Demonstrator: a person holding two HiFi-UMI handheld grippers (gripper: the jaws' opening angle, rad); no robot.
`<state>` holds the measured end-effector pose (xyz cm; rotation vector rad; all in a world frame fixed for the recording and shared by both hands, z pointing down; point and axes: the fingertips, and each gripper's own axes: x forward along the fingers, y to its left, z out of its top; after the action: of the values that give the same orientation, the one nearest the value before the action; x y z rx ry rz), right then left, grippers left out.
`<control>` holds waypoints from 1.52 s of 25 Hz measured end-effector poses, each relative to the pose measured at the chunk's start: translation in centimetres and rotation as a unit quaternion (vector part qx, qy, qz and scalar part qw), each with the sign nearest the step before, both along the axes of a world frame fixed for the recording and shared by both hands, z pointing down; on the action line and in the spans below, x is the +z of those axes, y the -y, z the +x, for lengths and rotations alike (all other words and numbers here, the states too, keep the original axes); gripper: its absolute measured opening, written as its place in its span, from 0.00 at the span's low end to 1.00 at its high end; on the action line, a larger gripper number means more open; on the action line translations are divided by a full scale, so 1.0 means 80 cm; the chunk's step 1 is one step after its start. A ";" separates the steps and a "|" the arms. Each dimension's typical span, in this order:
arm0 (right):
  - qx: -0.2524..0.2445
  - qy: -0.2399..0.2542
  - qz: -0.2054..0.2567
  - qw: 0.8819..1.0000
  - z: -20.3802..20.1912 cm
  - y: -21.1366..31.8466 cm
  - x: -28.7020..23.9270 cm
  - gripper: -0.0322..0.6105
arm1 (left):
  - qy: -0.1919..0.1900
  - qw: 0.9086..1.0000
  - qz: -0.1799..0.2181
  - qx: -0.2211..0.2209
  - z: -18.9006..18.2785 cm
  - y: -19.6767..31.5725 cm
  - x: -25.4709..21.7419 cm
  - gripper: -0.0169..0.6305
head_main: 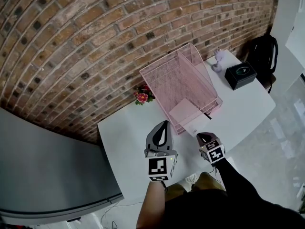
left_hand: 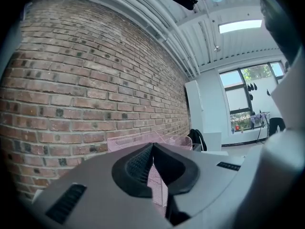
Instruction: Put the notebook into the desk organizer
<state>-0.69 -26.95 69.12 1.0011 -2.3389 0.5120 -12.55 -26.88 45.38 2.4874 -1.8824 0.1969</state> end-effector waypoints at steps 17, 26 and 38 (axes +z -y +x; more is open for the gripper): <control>-0.030 0.005 0.007 1.000 -0.061 0.040 -0.006 0.08 | 0.016 0.999 -0.006 -0.028 -0.037 0.005 -0.001 0.05; -0.034 0.014 0.007 0.999 -0.073 0.051 -0.007 0.08 | 0.028 0.998 -0.011 -0.047 -0.056 -0.003 -0.004 0.05; 0.014 0.022 0.085 0.996 -0.033 0.042 -0.072 0.08 | 0.019 0.998 0.002 -0.065 -0.077 -0.023 -0.016 0.05</control>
<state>-3.31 -30.34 63.36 1.1118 -2.4429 0.3525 -18.69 -25.05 44.13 2.3693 -2.0511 0.2411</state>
